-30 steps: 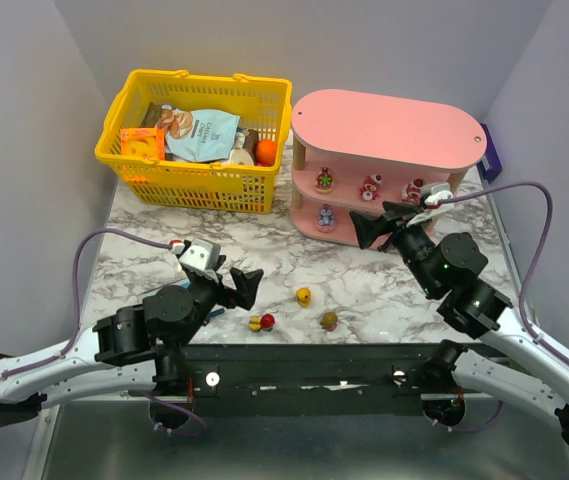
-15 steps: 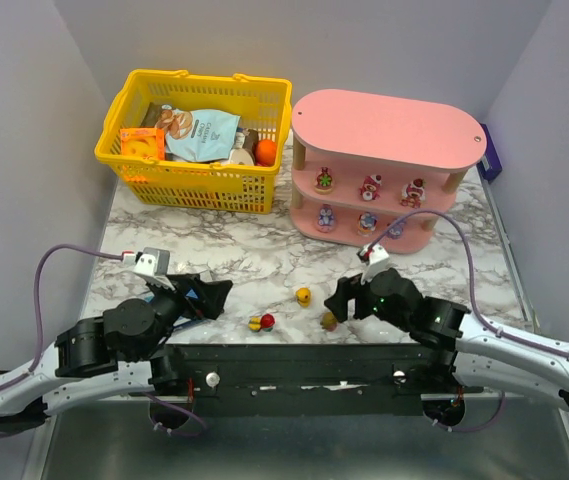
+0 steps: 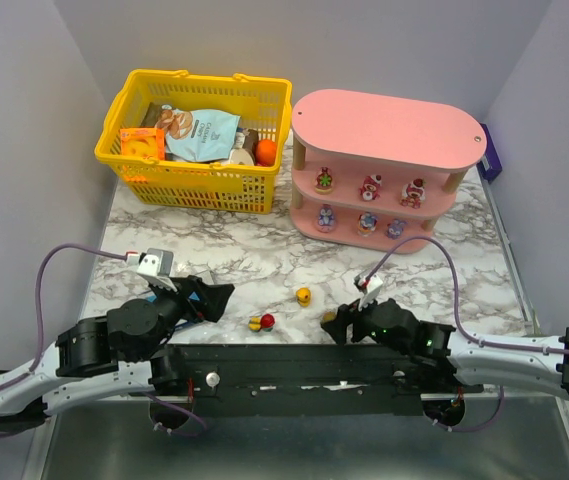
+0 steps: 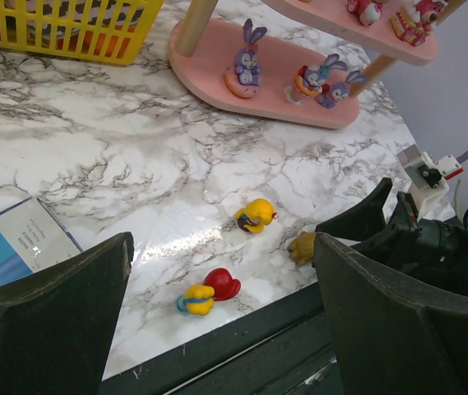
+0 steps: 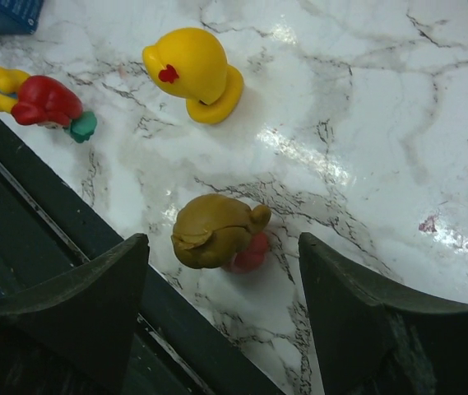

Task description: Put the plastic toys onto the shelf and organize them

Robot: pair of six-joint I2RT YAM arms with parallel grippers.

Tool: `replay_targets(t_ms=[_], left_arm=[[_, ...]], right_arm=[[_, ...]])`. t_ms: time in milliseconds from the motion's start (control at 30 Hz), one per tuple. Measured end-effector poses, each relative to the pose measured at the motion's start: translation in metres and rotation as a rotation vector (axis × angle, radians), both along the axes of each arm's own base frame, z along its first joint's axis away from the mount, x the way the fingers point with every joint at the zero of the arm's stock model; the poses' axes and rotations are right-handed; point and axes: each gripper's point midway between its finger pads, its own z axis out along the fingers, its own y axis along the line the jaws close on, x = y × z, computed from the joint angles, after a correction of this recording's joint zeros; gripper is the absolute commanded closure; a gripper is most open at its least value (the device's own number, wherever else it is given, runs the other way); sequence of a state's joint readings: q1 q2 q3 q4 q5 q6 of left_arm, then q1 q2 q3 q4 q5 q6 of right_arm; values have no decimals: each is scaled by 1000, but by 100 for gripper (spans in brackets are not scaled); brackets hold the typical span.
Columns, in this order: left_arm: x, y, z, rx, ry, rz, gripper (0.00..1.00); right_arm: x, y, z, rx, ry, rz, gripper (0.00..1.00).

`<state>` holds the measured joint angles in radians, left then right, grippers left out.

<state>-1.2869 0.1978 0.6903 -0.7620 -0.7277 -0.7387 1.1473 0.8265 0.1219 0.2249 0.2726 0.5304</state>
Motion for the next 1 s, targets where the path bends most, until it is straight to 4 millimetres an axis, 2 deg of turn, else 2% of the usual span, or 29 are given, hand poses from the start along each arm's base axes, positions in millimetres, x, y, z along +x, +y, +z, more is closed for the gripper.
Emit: replay_targets(t_ms=[200,267,600,733,833,867,1000], left_arm=[[0,-2,-3,16,6,-3,1],[0,-2,-3,17,6,-3,1],[-1,0,-1,2,4,-3,1],[-1,0,-1,2,5,-3,1],[-1,0,-1,2,5,-3,1],[-1,0,-1,2,5,-3,1],[-1,0,-2,1,6,-2,1]], right_arm=[[6,11,15,77,-41,-6,33],[8,12,13,76,-44,-15,37],[8,11,-1,25,-34,-26,40],[7,12,-4,17,-32,-22,44],[7,11,-8,7,-25,-25,55],[7,12,-7,12,-23,-28,64],[8,11,-5,20,-19,-48,84]])
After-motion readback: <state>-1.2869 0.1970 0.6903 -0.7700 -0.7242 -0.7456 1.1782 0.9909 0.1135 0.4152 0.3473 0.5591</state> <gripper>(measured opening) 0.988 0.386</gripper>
